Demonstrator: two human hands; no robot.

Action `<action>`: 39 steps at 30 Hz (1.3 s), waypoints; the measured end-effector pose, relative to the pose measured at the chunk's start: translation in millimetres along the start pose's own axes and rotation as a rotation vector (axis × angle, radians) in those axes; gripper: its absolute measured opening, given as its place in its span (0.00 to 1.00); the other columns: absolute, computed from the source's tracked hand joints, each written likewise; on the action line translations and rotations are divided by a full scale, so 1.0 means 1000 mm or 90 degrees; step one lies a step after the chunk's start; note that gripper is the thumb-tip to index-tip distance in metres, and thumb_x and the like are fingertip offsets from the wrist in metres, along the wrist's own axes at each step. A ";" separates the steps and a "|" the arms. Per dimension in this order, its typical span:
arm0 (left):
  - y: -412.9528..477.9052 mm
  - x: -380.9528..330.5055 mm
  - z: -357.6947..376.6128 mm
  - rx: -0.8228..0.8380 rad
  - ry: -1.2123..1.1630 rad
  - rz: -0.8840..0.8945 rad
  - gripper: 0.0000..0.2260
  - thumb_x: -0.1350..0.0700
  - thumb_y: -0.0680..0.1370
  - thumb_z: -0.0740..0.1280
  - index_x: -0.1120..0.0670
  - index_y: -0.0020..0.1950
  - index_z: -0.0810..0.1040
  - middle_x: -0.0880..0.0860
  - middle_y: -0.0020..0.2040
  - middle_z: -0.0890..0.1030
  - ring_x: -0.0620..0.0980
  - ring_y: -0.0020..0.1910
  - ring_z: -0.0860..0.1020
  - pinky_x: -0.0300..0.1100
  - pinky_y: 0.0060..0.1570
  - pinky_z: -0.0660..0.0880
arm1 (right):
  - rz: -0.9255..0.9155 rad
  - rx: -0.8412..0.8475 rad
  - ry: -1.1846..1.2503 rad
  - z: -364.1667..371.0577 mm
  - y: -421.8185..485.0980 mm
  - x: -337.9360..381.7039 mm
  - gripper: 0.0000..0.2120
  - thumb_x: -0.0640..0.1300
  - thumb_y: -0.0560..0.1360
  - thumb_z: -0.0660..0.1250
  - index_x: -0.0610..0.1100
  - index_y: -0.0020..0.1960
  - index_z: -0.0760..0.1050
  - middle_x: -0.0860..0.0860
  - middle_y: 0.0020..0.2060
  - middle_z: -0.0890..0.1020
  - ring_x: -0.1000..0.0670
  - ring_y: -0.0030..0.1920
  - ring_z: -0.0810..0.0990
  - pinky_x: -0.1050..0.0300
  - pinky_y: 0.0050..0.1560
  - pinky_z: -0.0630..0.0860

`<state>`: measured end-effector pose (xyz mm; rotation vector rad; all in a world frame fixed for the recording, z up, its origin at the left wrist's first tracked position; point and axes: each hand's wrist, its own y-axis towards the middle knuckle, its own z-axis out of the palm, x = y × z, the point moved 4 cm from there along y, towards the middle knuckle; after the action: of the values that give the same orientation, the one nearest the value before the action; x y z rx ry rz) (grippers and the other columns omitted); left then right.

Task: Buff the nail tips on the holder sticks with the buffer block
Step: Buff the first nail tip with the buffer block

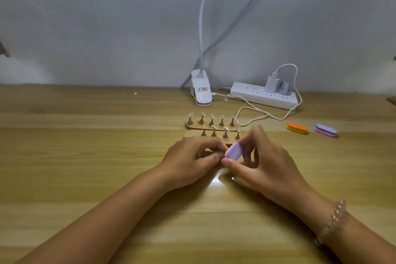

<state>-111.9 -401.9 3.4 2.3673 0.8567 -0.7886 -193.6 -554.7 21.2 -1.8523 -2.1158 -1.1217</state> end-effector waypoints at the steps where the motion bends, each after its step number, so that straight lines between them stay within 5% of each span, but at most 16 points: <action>1: -0.001 0.000 0.000 0.001 0.000 0.003 0.08 0.52 0.77 0.66 0.38 0.47 0.80 0.32 0.37 0.77 0.32 0.33 0.72 0.37 0.37 0.63 | -0.032 0.029 -0.014 0.004 -0.002 0.005 0.21 0.62 0.67 0.70 0.53 0.47 0.63 0.59 0.34 0.78 0.54 0.32 0.73 0.52 0.32 0.72; 6: -0.001 -0.001 -0.001 -0.003 0.002 -0.005 0.10 0.55 0.79 0.67 0.38 0.47 0.79 0.32 0.37 0.77 0.31 0.34 0.72 0.38 0.38 0.66 | 0.024 -0.019 0.031 -0.003 0.002 -0.005 0.21 0.61 0.66 0.72 0.51 0.47 0.67 0.57 0.33 0.77 0.55 0.31 0.74 0.51 0.34 0.71; 10: -0.002 -0.001 -0.001 0.003 0.001 0.000 0.08 0.54 0.78 0.66 0.40 0.48 0.80 0.32 0.36 0.77 0.30 0.34 0.73 0.37 0.36 0.64 | -0.050 0.041 -0.030 0.008 -0.004 0.005 0.21 0.64 0.66 0.69 0.53 0.47 0.64 0.56 0.34 0.76 0.52 0.32 0.74 0.50 0.32 0.73; 14: -0.001 -0.001 0.000 -0.002 -0.052 0.001 0.04 0.53 0.80 0.67 0.44 0.49 0.82 0.39 0.45 0.83 0.37 0.40 0.77 0.43 0.42 0.70 | 0.079 -0.089 0.151 -0.008 0.007 -0.016 0.19 0.55 0.68 0.75 0.47 0.51 0.70 0.51 0.38 0.80 0.50 0.36 0.77 0.50 0.38 0.73; 18: -0.001 -0.002 -0.003 -0.017 -0.096 0.018 0.07 0.60 0.81 0.67 0.50 0.51 0.82 0.44 0.47 0.85 0.44 0.50 0.81 0.49 0.49 0.76 | 0.107 -0.139 0.240 -0.013 0.005 -0.019 0.20 0.60 0.69 0.70 0.49 0.53 0.70 0.54 0.41 0.80 0.44 0.32 0.73 0.48 0.36 0.72; 23: -0.001 -0.001 0.001 -0.009 -0.080 0.017 0.06 0.56 0.78 0.66 0.49 0.50 0.82 0.43 0.46 0.83 0.42 0.42 0.78 0.44 0.42 0.72 | -0.034 0.015 0.030 0.004 -0.002 0.000 0.20 0.62 0.68 0.69 0.55 0.53 0.66 0.59 0.41 0.79 0.59 0.31 0.74 0.59 0.32 0.67; 26: -0.001 -0.001 0.000 -0.012 -0.074 0.000 0.06 0.51 0.75 0.64 0.44 0.47 0.81 0.41 0.45 0.83 0.42 0.38 0.76 0.43 0.41 0.71 | 0.020 -0.021 0.004 0.000 0.000 -0.005 0.20 0.61 0.68 0.71 0.53 0.51 0.67 0.58 0.38 0.78 0.57 0.32 0.75 0.53 0.34 0.72; 30: -0.001 0.000 0.001 0.004 -0.062 -0.003 0.09 0.51 0.74 0.63 0.45 0.49 0.82 0.41 0.45 0.83 0.45 0.39 0.76 0.47 0.43 0.74 | -0.056 0.010 -0.082 0.004 -0.005 0.004 0.20 0.66 0.68 0.67 0.55 0.50 0.64 0.59 0.36 0.75 0.54 0.33 0.76 0.49 0.33 0.75; 34: 0.000 0.001 0.002 0.003 -0.074 -0.006 0.08 0.50 0.75 0.64 0.45 0.50 0.83 0.41 0.46 0.84 0.46 0.41 0.80 0.48 0.46 0.76 | 0.040 -0.020 0.026 -0.001 0.004 -0.008 0.18 0.63 0.71 0.67 0.51 0.49 0.70 0.58 0.37 0.79 0.57 0.33 0.75 0.56 0.35 0.70; 36: 0.000 0.002 0.002 0.000 -0.093 -0.011 0.08 0.49 0.75 0.65 0.45 0.50 0.82 0.41 0.47 0.85 0.48 0.45 0.82 0.51 0.48 0.77 | 0.084 -0.032 0.155 -0.003 0.006 -0.013 0.18 0.63 0.78 0.58 0.48 0.48 0.74 0.53 0.36 0.81 0.58 0.34 0.76 0.58 0.38 0.68; 39: -0.001 0.002 0.001 -0.012 -0.113 -0.002 0.07 0.48 0.75 0.66 0.44 0.49 0.83 0.40 0.47 0.85 0.40 0.35 0.78 0.45 0.37 0.73 | 0.116 -0.039 0.239 -0.005 0.004 -0.019 0.20 0.55 0.80 0.50 0.46 0.43 0.75 0.49 0.35 0.81 0.57 0.33 0.74 0.59 0.38 0.65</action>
<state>-111.7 -401.6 1.2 2.2398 0.7905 -0.9714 -186.7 -572.8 16.6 -1.6574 -1.6908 -1.3745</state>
